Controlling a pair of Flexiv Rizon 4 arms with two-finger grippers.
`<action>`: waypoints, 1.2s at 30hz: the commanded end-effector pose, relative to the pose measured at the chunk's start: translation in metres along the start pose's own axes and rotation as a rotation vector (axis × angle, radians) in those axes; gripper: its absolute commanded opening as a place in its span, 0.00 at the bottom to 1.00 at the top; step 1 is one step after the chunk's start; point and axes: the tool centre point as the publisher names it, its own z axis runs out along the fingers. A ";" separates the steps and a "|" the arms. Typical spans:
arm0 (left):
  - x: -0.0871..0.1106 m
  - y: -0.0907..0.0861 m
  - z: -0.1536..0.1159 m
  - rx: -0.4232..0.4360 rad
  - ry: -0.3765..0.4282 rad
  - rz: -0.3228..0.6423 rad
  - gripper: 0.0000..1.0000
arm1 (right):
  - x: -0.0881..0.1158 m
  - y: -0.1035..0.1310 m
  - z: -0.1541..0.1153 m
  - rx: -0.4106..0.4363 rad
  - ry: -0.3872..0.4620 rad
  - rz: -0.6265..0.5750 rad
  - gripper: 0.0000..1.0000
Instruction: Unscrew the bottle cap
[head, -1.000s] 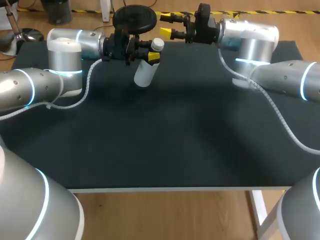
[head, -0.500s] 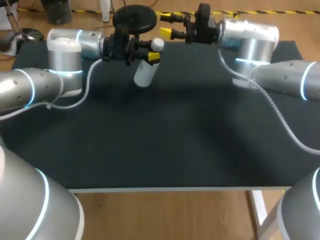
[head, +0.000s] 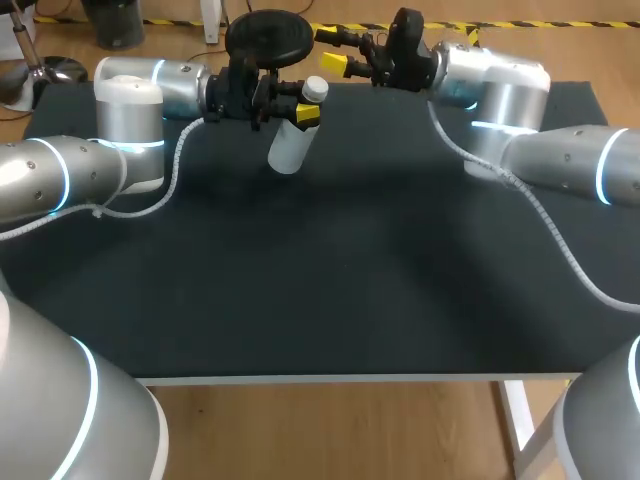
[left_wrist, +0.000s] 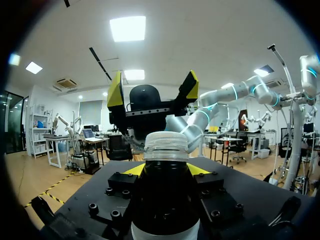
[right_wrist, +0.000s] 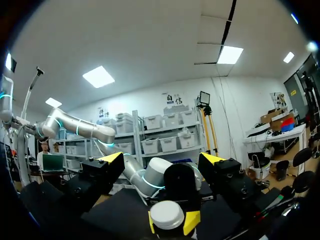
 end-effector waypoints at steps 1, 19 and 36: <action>-0.002 0.001 0.000 0.003 0.003 0.001 0.00 | -0.023 -0.011 -0.004 0.025 0.068 -0.011 1.00; -0.002 0.001 0.000 0.003 0.003 0.001 0.00 | -0.009 -0.018 -0.015 0.150 -0.200 -0.150 1.00; -0.002 0.001 0.000 0.003 0.003 0.001 0.00 | -0.007 -0.030 -0.017 0.275 -0.336 -0.113 1.00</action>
